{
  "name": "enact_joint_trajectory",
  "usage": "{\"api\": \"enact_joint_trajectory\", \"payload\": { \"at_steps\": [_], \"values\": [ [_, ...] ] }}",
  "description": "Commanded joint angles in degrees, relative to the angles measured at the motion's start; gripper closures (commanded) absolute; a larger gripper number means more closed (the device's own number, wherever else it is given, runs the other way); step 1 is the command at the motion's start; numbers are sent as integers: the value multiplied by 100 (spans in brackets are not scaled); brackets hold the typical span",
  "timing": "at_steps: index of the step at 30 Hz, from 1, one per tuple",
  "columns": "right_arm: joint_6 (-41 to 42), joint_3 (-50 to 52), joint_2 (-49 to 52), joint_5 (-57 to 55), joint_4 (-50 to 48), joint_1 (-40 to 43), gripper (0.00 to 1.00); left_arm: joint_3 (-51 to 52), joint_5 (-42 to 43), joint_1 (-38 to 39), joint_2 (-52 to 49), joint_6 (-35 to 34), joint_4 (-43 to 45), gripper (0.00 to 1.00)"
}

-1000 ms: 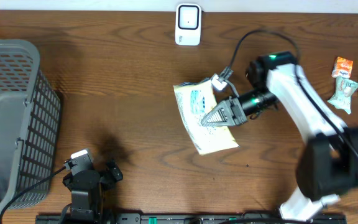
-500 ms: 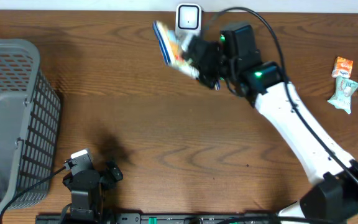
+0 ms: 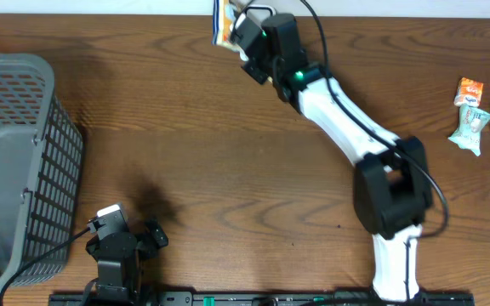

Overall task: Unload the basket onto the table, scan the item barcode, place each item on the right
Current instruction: 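Raise the yellow snack bag up to the scanner window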

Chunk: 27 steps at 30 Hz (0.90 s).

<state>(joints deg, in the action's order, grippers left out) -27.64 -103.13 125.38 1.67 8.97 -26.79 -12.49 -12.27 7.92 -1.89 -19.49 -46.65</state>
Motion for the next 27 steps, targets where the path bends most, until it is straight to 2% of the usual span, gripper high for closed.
{"api": "enact_joint_trajectory", "payload": {
  "at_steps": [1,6,11,19,22,27],
  "values": [
    [85,-999,442,-20,-166,105,99,15,-35,-13,11,122,-387,2],
    [83,-1641,1010,-20,-273,131,99,15,-35,-13,11,122,-387,2],
    [240,-1676,1165,42,-817,166,99,15,-35,-13,11,122,-387,2],
    [654,-1676,1123,173,-787,258,99,15,-35,-13,11,122,-387,2],
    [907,-1676,866,173,-319,278,99,15,-35,-13,11,122,-387,2],
    [988,-1676,-72,168,1508,584,99,15,-35,-13,11,122,-387,2]
  ]
}}
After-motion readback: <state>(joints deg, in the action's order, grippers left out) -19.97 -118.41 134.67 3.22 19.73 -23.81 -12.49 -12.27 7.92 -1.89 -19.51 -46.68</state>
